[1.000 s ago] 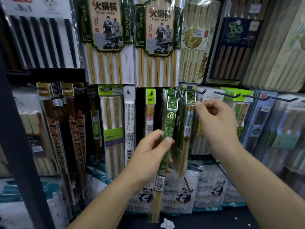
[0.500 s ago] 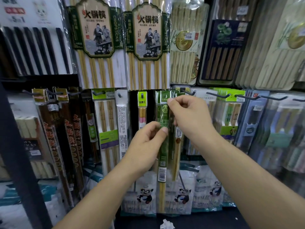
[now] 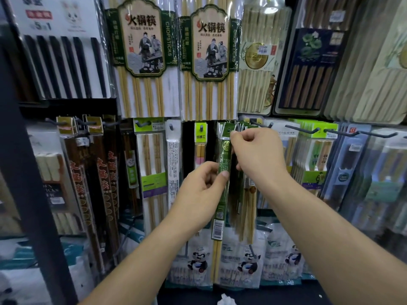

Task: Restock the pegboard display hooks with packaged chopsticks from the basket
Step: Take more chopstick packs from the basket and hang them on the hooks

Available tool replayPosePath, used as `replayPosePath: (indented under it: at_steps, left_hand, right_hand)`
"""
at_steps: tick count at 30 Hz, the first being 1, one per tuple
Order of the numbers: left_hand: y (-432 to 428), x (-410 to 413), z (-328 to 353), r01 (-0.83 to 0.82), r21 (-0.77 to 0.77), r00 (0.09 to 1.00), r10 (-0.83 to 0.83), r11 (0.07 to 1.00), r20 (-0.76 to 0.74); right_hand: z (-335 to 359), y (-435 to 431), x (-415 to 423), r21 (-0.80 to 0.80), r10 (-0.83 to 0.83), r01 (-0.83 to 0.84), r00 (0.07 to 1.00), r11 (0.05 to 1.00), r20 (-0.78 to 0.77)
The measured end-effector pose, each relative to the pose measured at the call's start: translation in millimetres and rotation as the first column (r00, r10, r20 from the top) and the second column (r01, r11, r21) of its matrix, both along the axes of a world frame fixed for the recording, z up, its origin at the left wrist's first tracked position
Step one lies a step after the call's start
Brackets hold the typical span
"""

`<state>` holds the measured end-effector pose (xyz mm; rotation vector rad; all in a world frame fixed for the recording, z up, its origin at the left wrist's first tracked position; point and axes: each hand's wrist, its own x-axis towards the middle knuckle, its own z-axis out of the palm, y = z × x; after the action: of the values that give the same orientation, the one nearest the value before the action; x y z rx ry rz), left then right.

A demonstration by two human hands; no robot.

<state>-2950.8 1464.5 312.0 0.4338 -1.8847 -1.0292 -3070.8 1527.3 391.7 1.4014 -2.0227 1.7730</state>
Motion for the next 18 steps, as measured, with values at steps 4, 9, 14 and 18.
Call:
replayPosePath:
  at_steps: [4, 9, 14, 18]
  left_hand:
    - [-2, -1, -1, -0.006, 0.015, 1.0, 0.006, 1.0, -0.008]
    - [-3, -3, -2, -0.009, -0.002, 1.0, 0.009, 1.0, -0.009]
    - [-8, -6, -4, -0.107, -0.051, 0.987, 0.112, 0.993, 0.115]
    - [-8, -7, 4, -0.251, -0.304, 0.891, 0.342, 0.919, 0.299]
  right_hand:
    - [1, 1, 0, -0.003, -0.014, 0.014, 1.0, 1.0, -0.022]
    - [-1, 0, 0, -0.002, -0.027, 0.026, 0.999, 1.0, -0.04]
    - [-7, 0, -4, 0.017, -0.063, 0.066, 0.992, 0.998, -0.11]
    - [-22, 10, -8, -0.024, 0.007, -0.008, 0.999, 1.0, -0.049]
